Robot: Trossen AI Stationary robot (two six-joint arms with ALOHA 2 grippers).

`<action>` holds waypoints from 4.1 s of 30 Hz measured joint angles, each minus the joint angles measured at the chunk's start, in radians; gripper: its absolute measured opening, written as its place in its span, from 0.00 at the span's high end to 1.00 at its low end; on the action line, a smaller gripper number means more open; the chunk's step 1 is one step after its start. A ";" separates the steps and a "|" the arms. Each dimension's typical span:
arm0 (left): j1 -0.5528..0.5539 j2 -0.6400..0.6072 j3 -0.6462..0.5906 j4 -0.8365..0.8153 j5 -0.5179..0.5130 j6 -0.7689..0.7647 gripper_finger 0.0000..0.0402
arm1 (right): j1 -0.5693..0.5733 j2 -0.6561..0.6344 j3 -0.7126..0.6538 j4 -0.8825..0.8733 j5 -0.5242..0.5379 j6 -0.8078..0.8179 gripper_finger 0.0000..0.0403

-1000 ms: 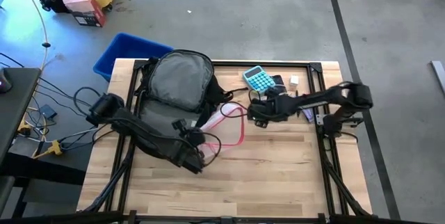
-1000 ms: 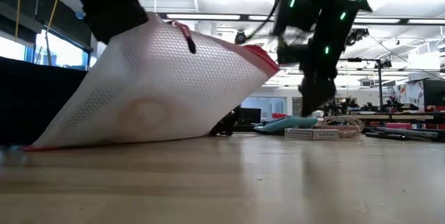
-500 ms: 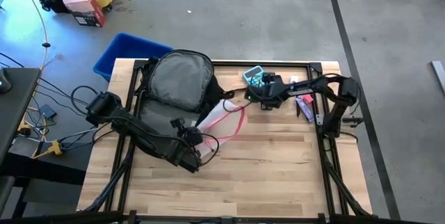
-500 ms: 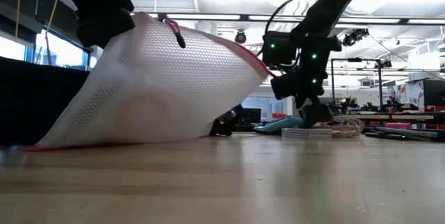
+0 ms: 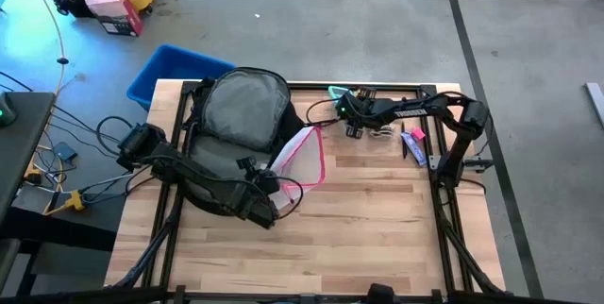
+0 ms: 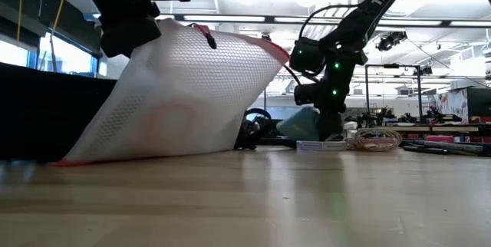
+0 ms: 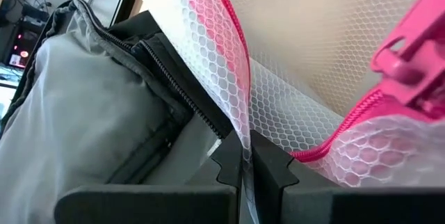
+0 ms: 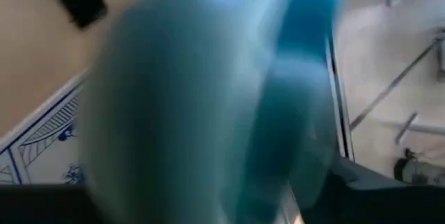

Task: Unpack backpack
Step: Put the blue calculator into the pink zip bag

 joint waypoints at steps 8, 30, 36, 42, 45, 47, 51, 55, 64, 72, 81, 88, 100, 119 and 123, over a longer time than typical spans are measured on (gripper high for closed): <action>0.000 0.000 0.000 0.008 0.003 -0.008 1.00 | 0.132 -0.127 -0.003 -0.168 0.068 0.134 0.83; -0.023 0.001 0.000 0.221 0.073 0.001 1.00 | 1.105 -0.208 0.328 -0.701 0.144 0.954 0.84; -0.028 0.001 0.000 0.253 0.076 -0.009 1.00 | 1.116 0.055 0.523 -0.885 0.089 1.000 0.84; -0.063 0.002 0.000 0.360 0.076 0.009 1.00 | 1.038 0.267 0.682 -1.046 0.051 1.021 0.84; -0.084 0.002 0.000 0.435 0.075 0.039 1.00 | 0.980 0.357 0.754 -1.056 0.045 0.966 0.84; -0.094 0.001 0.000 0.472 0.075 0.064 1.00 | 0.942 0.409 0.803 -1.055 0.050 0.927 0.84; -0.104 0.002 0.000 0.502 0.071 0.079 1.00 | 0.882 0.491 0.897 -1.024 0.060 0.854 0.80; -0.110 0.002 0.000 0.493 0.069 0.082 1.00 | 0.861 0.541 0.959 -0.989 0.015 0.769 0.60; -0.120 0.002 0.000 0.499 0.061 0.069 1.00 | 0.902 0.501 0.966 -0.986 -0.122 0.751 0.24; -0.120 0.002 0.000 0.496 0.064 0.069 1.00 | 1.002 0.455 0.962 -1.030 0.011 0.870 0.21; -0.129 0.002 0.000 0.495 0.072 0.061 1.00 | 0.984 0.454 0.726 -0.961 0.039 1.200 0.33; -0.124 0.034 0.000 0.502 0.075 0.061 1.00 | 0.984 0.455 0.650 -0.729 0.048 1.146 0.45; -0.112 0.080 0.001 0.518 0.110 0.069 1.00 | 0.981 0.455 0.678 -0.323 0.015 0.745 0.54; -0.138 0.080 0.005 0.571 0.176 0.140 1.00 | 0.876 0.424 0.540 -0.029 -0.084 0.705 0.68; -0.143 0.080 0.004 0.569 0.185 0.135 1.00 | 0.871 0.428 0.534 0.045 -0.078 0.640 0.68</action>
